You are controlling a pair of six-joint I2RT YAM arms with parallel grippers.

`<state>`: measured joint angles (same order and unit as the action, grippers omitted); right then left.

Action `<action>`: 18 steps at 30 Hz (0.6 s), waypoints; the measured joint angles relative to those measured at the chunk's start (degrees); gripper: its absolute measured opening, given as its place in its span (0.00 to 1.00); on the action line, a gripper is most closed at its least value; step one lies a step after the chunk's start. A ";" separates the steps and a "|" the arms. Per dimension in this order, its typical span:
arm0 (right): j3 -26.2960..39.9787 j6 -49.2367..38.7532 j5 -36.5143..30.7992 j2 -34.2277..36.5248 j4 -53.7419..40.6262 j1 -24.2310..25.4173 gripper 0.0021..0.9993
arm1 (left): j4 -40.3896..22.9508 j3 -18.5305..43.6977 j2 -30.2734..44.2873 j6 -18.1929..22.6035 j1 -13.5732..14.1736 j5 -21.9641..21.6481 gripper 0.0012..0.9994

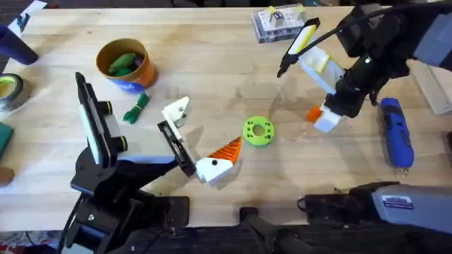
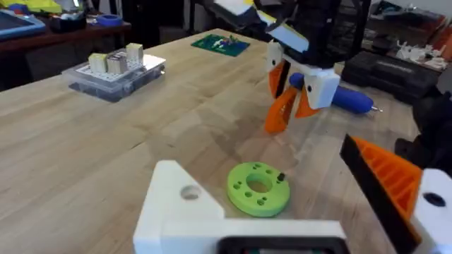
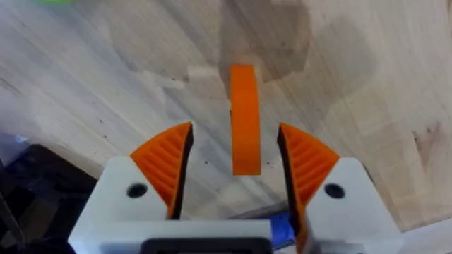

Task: Pick up the gripper from the table and insert it into the empty holder that is missing its gripper. Then pick up a screw, insert it into the mounting hole, and use the screwdriver to tighten it. Finally, clean up the table by picking up the vegetable and placing it into the bucket.

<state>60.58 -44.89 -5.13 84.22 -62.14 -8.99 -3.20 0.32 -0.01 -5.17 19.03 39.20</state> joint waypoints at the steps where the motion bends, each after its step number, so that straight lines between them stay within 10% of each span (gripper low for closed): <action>1: 0.00 -0.02 -0.01 0.12 0.01 0.00 0.72 | 0.00 0.00 0.00 0.00 0.00 0.01 0.99; 5: 0.00 -0.25 -0.02 0.19 -0.01 0.00 0.70 | 0.00 0.00 0.00 0.00 0.00 0.00 0.99; 11: 0.07 -0.07 -0.01 0.16 1.01 -0.06 0.03 | 0.00 0.00 0.00 0.00 0.00 0.00 0.99; 18: 4.10 3.34 0.01 -1.86 1.22 -1.09 0.01 | 0.00 -0.02 0.00 0.00 0.00 0.00 0.99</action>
<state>64.67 -41.55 -5.12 82.36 -60.93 -10.09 -3.20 0.30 -0.01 -5.17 19.03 39.20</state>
